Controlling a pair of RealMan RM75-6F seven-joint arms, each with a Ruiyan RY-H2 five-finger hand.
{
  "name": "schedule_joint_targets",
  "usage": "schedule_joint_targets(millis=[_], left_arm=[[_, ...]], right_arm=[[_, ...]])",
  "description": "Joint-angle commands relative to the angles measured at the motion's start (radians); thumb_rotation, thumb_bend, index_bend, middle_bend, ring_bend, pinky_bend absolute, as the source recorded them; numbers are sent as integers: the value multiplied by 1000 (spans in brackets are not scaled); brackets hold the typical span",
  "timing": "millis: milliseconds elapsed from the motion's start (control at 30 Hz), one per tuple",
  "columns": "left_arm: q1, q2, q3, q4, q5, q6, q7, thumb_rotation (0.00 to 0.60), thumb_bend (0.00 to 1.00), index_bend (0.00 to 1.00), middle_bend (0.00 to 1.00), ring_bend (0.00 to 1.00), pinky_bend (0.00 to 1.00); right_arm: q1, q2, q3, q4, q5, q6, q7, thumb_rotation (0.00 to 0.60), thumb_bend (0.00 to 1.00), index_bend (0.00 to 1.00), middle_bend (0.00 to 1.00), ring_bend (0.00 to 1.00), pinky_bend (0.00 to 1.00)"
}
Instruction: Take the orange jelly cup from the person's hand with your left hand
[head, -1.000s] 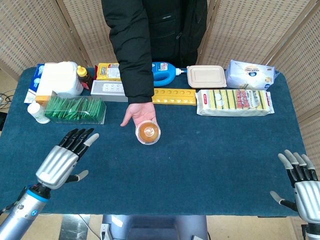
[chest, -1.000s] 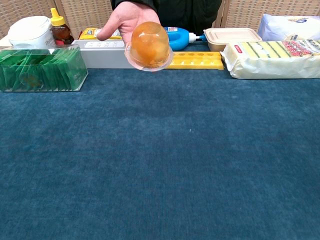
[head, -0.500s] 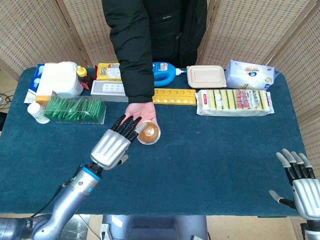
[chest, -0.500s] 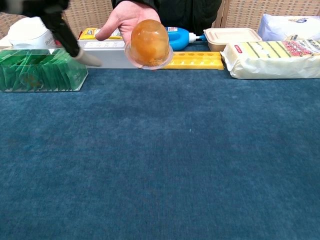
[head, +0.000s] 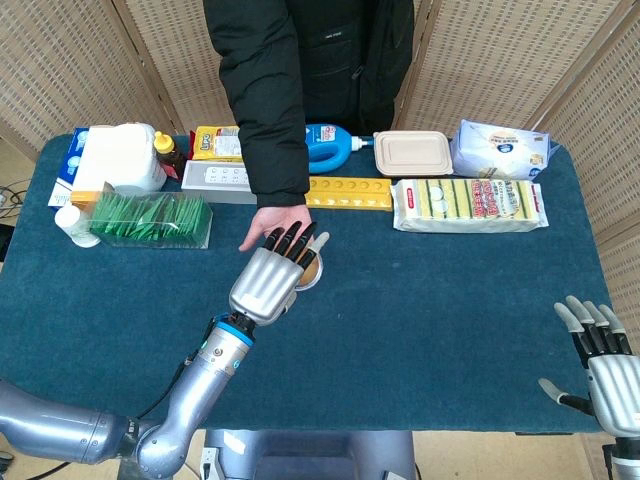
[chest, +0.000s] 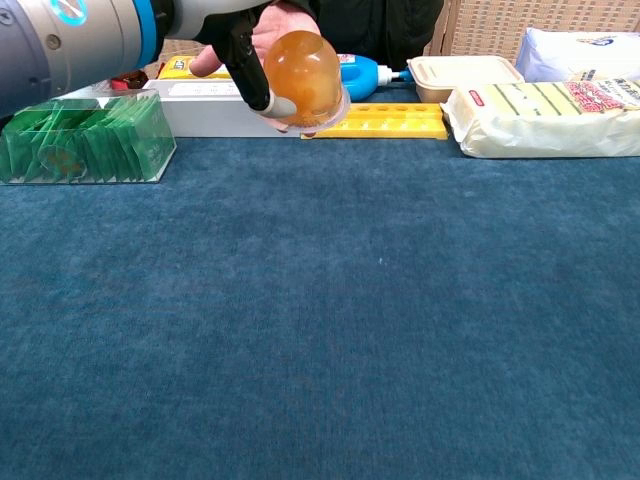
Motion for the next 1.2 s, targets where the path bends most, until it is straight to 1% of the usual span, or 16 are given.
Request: schedule_joint_targets(millis=[33, 100, 167, 200, 267, 333, 367, 400, 500, 733, 867, 967, 1067, 1200], left_arm=[[-15, -12, -1, 29, -8, 7, -27, 600, 239, 0, 0, 19, 199], [-20, -18, 6, 47, -5, 7, -45, 600, 241, 0, 15, 59, 255], [-25, -23, 11, 58, -7, 6, -60, 600, 241, 0, 56, 100, 306], [-27, -26, 13, 63, -8, 5, -66, 600, 241, 3, 91, 126, 339], [-30, -29, 15, 68, -12, -2, -85, 600, 240, 41, 152, 174, 397], [-32, -32, 21, 82, -3, -9, -112, 600, 240, 129, 234, 247, 472], [-33, -35, 27, 94, 2, -7, -115, 600, 240, 157, 262, 271, 493], [-35, -39, 33, 102, 7, -3, -120, 600, 240, 202, 310, 309, 521], [-37, -42, 41, 109, 18, 7, -128, 600, 241, 273, 384, 361, 547], [-31, -28, 55, 98, 36, 35, -145, 600, 250, 297, 413, 385, 562], [-19, -12, 74, 86, 77, 33, -183, 600, 288, 303, 422, 392, 569], [-7, 10, 84, 61, 108, 37, -207, 600, 298, 304, 423, 393, 570], [7, 48, 94, 12, 139, 44, -219, 600, 302, 304, 423, 393, 570], [49, 143, 123, -102, 215, 54, -260, 600, 301, 304, 423, 393, 570]], right_arm=[[1, 1, 2, 2, 4, 2, 8, 600, 31, 0, 0, 0, 0], [2, 1, 4, 3, 5, 2, 15, 600, 31, 0, 0, 0, 0], [3, 1, 4, 6, 6, 1, 20, 600, 31, 0, 0, 0, 0], [3, 1, 4, 7, 7, 1, 22, 600, 31, 0, 0, 0, 0], [3, 1, 4, 8, 7, 1, 25, 600, 30, 0, 0, 0, 0], [3, 1, 4, 10, 9, 2, 28, 600, 31, 0, 0, 0, 0], [3, 1, 4, 11, 10, 1, 30, 600, 31, 0, 0, 0, 0], [4, 1, 4, 11, 10, 1, 32, 600, 31, 0, 0, 0, 0], [4, 1, 5, 13, 10, 3, 36, 600, 32, 0, 0, 0, 0], [4, 4, 4, 15, 13, 3, 44, 600, 31, 0, 0, 0, 0], [3, 3, 4, 15, 12, 4, 41, 600, 32, 0, 0, 0, 0], [4, 3, 3, 14, 12, 3, 39, 600, 32, 0, 0, 0, 0], [2, 4, 2, 13, 11, 7, 40, 600, 32, 0, 0, 0, 0], [1, 5, 3, 13, 13, 9, 43, 600, 32, 0, 0, 0, 0]])
